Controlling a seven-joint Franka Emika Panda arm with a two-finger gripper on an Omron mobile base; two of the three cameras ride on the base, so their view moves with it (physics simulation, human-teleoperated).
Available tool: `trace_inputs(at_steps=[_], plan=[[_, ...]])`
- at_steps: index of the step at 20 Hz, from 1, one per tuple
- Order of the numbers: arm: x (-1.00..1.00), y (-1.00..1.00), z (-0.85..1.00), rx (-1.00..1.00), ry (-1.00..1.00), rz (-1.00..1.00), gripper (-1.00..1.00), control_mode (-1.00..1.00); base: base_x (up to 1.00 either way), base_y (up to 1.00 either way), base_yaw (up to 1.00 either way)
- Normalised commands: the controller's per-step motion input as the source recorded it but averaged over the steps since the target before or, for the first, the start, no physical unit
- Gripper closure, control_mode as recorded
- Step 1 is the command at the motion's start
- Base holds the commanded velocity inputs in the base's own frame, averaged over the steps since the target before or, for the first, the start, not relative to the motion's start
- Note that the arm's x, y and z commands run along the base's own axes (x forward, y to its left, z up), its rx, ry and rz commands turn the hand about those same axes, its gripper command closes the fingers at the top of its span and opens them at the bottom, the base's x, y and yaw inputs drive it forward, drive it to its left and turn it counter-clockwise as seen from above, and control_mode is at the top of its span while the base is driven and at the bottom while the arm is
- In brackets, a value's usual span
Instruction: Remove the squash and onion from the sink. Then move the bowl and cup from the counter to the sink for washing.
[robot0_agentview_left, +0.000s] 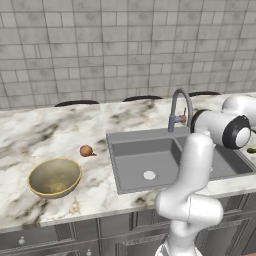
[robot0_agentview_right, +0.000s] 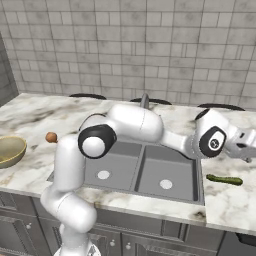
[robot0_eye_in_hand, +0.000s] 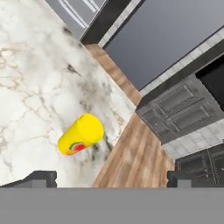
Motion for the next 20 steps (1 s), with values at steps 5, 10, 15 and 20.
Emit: trace_inputs(at_steps=[5, 10, 15, 20], plan=[[0.00, 0.00, 0.02, 0.00, 0.26, 0.22, -1.00, -1.00, 0.00, 0.00, 0.00], [-0.05, -0.12, 0.07, 0.00, 0.18, 0.23, -1.00, -1.00, 0.00, 0.00, 0.00], [-0.02, -0.03, 0.16, 0.04, 0.29, 0.22, -1.00, -1.00, 0.00, 0.00, 0.00], [-0.02, -0.01, 0.24, 0.05, 0.30, 0.17, -1.00, -1.00, 0.00, 0.00, 0.00]])
